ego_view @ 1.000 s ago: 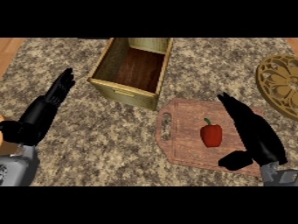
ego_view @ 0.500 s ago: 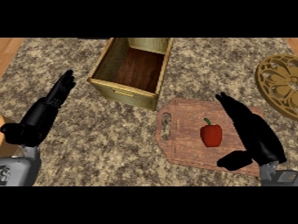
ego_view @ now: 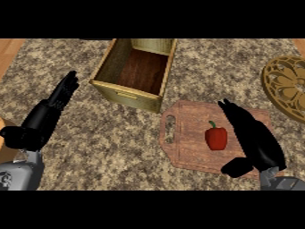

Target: Pick the bell pepper from the cutting board and place it in the basket

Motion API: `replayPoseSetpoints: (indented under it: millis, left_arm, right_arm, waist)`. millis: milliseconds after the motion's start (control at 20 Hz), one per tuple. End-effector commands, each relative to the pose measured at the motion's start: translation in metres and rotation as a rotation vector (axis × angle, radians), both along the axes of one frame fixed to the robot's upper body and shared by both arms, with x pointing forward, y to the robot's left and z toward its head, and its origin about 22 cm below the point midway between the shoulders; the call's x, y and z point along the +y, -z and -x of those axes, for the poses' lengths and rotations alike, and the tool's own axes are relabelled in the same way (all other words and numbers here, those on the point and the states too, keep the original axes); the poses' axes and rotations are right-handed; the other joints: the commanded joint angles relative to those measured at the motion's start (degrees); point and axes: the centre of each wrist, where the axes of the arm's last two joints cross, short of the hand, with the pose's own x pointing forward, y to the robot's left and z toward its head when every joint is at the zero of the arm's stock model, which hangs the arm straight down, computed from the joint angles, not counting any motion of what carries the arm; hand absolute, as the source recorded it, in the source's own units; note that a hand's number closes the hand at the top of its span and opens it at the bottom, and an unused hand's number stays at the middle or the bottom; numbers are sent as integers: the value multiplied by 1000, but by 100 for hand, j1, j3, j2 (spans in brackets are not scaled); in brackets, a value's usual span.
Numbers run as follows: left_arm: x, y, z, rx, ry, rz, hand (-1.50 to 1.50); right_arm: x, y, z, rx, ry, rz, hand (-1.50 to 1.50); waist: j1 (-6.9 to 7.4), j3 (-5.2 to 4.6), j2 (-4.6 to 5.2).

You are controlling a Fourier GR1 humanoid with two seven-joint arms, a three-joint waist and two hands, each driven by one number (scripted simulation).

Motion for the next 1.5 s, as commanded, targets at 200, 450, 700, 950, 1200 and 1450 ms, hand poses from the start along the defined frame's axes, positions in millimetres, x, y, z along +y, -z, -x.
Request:
replayPoseSetpoints:
  millis: [200, 450, 700, 950, 1200, 1450]
  left_arm:
    - [6, 12, 8, 4, -6, -7, 0]
    - [4, 0, -2, 18, 7, 1, 0]
    - [-3, -4, -9, -4, 2, 2, 0]
    - [12, -11, -1, 9, -2, -11, 0]
    - [5, -1, -12, 2, -8, 3, 0]
    - [6, 0, 2, 16, 5, -10, 0]
  right_arm:
    - [19, 29, -14, 27, -2, 50, -150]
    - [10, 42, -19, 60, 29, 58, -150]
    - [0, 47, -42, 93, 50, 73, -150]
    - [15, 69, -47, 129, 26, 65, -150]
    - [21, 74, -44, 177, 3, 57, -150]
    - [27, 80, -24, 203, -47, 101, 150]
  waist:
    - [10, 0, 4]
    - [3, 1, 3]
    - [6, 1, 4]
    - [28, 2, 5]
    - [8, 0, 6]
    - [5, 1, 1]
